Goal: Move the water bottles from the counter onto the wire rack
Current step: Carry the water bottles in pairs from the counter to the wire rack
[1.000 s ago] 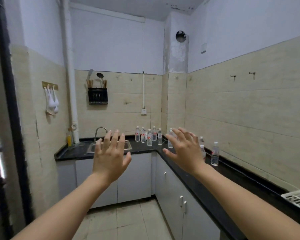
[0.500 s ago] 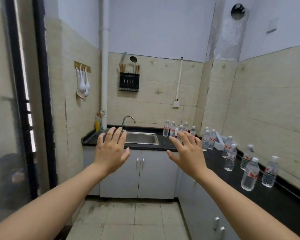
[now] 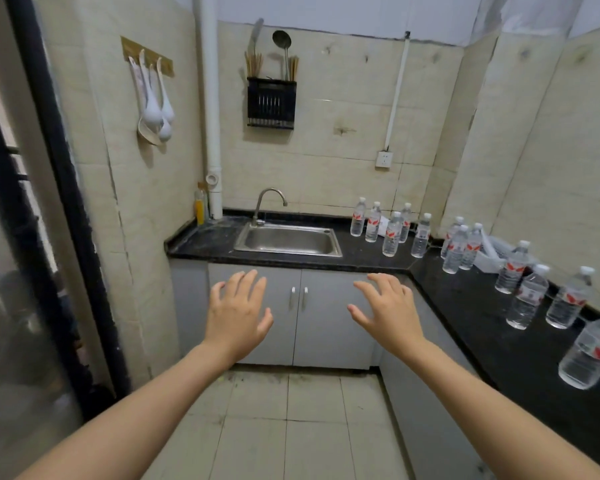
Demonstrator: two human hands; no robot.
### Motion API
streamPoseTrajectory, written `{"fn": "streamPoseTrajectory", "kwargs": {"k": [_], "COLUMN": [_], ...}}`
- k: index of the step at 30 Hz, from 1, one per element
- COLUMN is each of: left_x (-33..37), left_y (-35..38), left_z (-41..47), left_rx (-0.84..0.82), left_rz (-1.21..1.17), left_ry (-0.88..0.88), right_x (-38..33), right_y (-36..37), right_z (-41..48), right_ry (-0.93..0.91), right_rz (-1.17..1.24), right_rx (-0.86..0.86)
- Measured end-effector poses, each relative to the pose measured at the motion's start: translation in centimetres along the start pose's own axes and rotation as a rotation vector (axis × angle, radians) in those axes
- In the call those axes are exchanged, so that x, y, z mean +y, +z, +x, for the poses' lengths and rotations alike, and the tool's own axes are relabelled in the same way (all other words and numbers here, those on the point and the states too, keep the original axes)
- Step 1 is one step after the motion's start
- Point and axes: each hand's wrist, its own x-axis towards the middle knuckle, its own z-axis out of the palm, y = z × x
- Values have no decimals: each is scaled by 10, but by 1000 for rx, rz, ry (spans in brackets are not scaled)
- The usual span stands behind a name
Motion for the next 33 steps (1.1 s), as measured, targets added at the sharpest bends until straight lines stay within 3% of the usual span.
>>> {"fn": "streamPoseTrajectory", "kwargs": {"k": [4, 16, 23, 28, 33], "left_x": [-8, -47, -87, -96, -44], "left_y": [41, 191, 294, 356, 417], "left_z": [60, 164, 258, 355, 410], "left_rx": [-106, -309, -282, -266, -379], "left_rz": [-12, -77, -240, -329, -481], "left_ry": [-70, -193, -260, -181, -101], "right_x": [21, 62, 88, 124, 175], "right_y": [49, 202, 285, 315, 334], "right_z": [56, 174, 262, 328, 326], "right_ry": [-44, 110, 164, 279, 475], "right_rz": [79, 271, 217, 159, 57], "right_rx": [-39, -257, -320, -263, -372]}}
